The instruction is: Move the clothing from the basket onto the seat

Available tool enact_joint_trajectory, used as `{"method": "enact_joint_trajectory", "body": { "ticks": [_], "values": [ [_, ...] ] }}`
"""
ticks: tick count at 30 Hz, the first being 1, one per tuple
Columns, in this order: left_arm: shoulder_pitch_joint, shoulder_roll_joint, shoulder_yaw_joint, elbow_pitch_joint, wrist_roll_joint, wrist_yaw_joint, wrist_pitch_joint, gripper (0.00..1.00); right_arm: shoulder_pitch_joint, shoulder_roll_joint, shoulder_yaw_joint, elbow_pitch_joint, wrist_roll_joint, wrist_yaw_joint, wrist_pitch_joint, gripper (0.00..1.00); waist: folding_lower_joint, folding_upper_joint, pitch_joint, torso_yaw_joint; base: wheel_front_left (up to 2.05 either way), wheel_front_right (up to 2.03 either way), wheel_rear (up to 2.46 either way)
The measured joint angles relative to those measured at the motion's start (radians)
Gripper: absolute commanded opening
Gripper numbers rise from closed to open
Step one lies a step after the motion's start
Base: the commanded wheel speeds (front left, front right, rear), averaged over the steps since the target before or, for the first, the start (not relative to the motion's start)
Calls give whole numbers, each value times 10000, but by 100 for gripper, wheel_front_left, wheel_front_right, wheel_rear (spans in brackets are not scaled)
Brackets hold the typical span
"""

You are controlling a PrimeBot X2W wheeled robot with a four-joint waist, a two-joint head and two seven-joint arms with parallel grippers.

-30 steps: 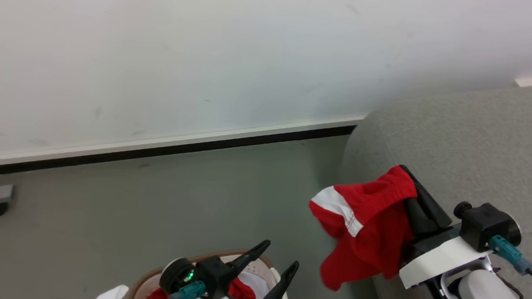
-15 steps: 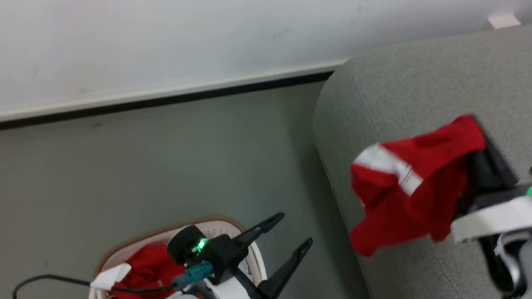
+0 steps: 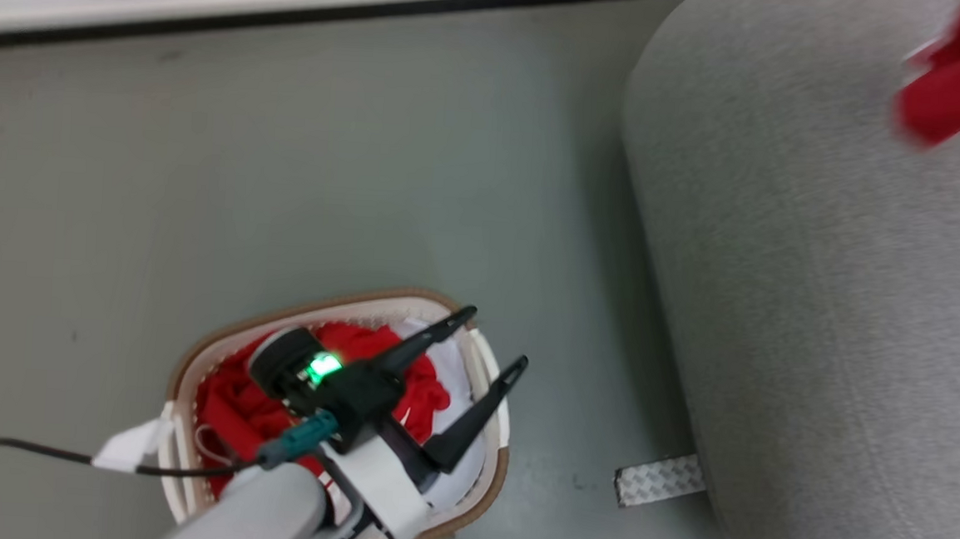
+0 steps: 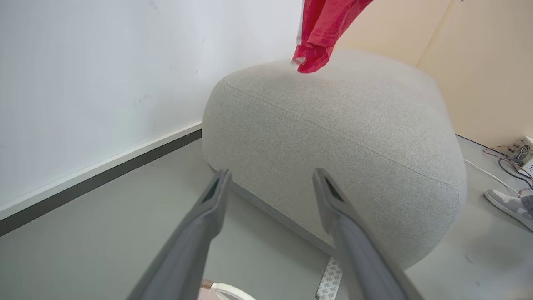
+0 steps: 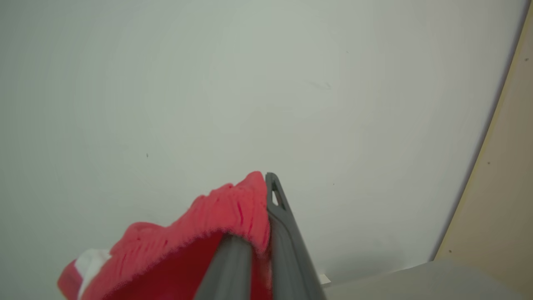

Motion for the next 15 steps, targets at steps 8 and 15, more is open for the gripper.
{"method": "enact_joint_trajectory", "body": {
  "ticks": [8, 15],
  "values": [
    [24, 405, 410, -230, -330, 171, -17, 100, -780, -433, -2343, 1753, -2205, 0, 119, 0, -1, 0, 754, 478, 0, 0, 0],
    [524, 464, 364, -178, -449, 270, -61, 100, 1076, 704, -4195, 3530, -3216, 0, -1035, 0, -2, 0, 776, 555, 0, 0, 0]
  ]
}}
